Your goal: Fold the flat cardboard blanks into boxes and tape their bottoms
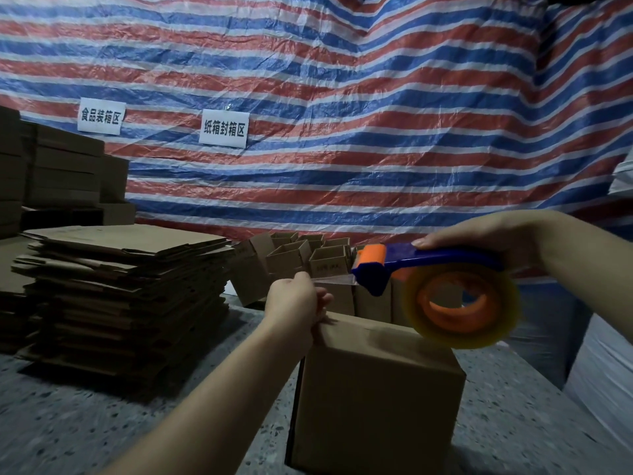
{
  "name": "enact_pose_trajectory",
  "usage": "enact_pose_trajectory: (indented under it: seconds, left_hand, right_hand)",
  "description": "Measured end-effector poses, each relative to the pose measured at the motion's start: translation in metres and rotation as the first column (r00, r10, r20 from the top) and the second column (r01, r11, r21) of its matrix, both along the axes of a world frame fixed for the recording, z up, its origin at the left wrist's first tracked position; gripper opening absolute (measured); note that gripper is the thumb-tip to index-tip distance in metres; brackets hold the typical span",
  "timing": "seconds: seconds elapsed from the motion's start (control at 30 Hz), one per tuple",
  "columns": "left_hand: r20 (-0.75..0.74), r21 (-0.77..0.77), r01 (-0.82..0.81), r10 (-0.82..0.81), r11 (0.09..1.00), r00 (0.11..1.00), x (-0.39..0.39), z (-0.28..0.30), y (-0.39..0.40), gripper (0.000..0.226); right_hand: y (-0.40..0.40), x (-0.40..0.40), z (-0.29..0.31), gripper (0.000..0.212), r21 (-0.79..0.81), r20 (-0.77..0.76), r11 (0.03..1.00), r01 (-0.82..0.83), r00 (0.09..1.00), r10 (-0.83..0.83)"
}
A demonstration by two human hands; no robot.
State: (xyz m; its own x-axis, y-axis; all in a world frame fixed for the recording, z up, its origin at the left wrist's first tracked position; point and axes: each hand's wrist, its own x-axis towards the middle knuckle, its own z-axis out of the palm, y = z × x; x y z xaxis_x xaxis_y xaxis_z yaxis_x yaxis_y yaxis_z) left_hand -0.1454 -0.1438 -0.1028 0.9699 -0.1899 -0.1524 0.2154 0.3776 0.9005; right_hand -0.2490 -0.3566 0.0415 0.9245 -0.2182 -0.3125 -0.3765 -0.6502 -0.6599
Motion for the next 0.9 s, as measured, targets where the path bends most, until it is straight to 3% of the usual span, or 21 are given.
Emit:
enact_pose_trajectory:
  seconds: [0.13, 0.4, 0.43, 0.5, 0.57, 0.63, 0.73, 0.9]
  left_hand:
    - [-0.136, -0.19, -0.03, 0.004, 0.981, 0.991, 0.003, -0.002, 0.005, 0.03]
    - [-0.12, -0.458, 0.018, -0.082, 0.889, 0.989, -0.002, -0.014, 0.014, 0.016]
    - [-0.109, -0.416, 0.013, -0.064, 0.91, 0.992, -0.002, -0.016, 0.016, 0.018]
    - [-0.046, -0.16, -0.043, 0.036, 0.986, 0.998, -0.001, -0.02, 0.023, 0.021]
    - [0.101, 0.09, -0.061, 0.052, 0.994, 0.994, 0.0, -0.026, 0.031, 0.022]
    - [0.149, 0.221, -0.023, -0.011, 0.975, 0.989, 0.001, -0.032, 0.038, 0.028]
    - [0.177, 0.307, 0.007, -0.064, 0.952, 0.982, -0.001, -0.037, 0.044, 0.034]
    - [0.184, 0.32, 0.009, -0.071, 0.948, 0.98, 0.0, -0.044, 0.043, 0.033]
  right_hand:
    - [0.022, 0.012, -0.008, 0.086, -0.098, -0.007, 0.995, -0.013, 1.0, 0.012]
    - [0.045, 0.026, 0.001, 0.08, -0.231, -0.079, 0.973, 0.015, 0.996, -0.034]
    - [0.047, 0.028, 0.002, 0.076, -0.241, -0.104, 0.97, -0.003, 0.994, -0.022]
    - [0.052, 0.033, 0.003, 0.067, -0.258, -0.14, 0.966, -0.027, 0.99, -0.01]
    - [0.055, 0.035, 0.003, 0.063, -0.255, -0.16, 0.966, -0.037, 0.987, -0.004]
    - [0.056, 0.037, 0.002, 0.065, -0.253, -0.175, 0.966, -0.047, 0.985, 0.002]
    - [0.058, 0.04, 0.002, 0.067, -0.271, -0.196, 0.961, -0.058, 0.981, 0.003]
    - [0.064, 0.044, 0.002, 0.074, -0.314, -0.217, 0.947, -0.068, 0.976, -0.001]
